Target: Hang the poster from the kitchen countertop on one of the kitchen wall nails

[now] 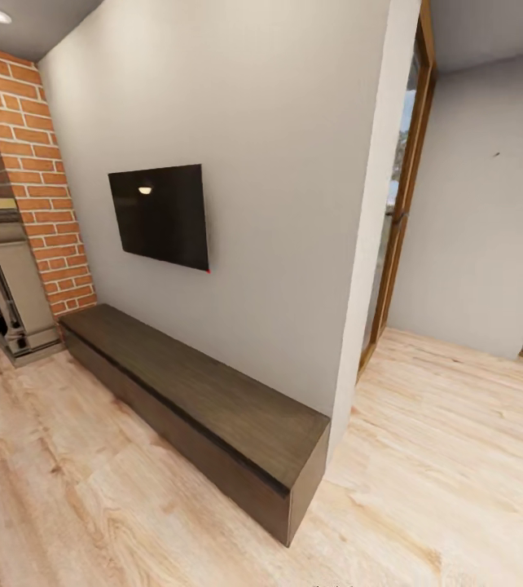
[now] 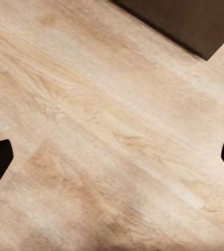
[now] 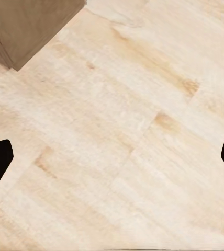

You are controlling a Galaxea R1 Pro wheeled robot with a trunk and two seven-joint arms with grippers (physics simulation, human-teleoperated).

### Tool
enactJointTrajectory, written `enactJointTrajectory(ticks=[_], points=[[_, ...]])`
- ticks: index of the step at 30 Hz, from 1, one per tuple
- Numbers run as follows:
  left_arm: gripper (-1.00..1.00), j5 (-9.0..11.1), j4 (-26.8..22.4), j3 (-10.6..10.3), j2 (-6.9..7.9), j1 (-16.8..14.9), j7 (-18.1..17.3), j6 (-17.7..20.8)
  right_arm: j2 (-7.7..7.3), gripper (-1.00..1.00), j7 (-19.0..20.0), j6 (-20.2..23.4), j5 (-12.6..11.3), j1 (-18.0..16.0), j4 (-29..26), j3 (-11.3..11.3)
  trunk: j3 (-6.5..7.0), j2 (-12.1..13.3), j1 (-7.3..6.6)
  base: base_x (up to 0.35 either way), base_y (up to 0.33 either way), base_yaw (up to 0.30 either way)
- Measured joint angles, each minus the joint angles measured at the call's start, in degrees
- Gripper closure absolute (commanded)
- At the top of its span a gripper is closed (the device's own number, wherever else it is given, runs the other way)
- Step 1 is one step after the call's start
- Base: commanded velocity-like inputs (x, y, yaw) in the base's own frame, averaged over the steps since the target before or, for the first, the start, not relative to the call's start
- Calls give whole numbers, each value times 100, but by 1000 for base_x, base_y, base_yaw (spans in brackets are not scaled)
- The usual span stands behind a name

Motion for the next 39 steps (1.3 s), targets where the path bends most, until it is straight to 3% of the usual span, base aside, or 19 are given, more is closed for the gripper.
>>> enactJointTrajectory(ticks=[39], points=[[-100,-3,0,-6,0,0,0,0,0,-100,0,0,0,0,0,-1,95,0,0,0,0,-268]])
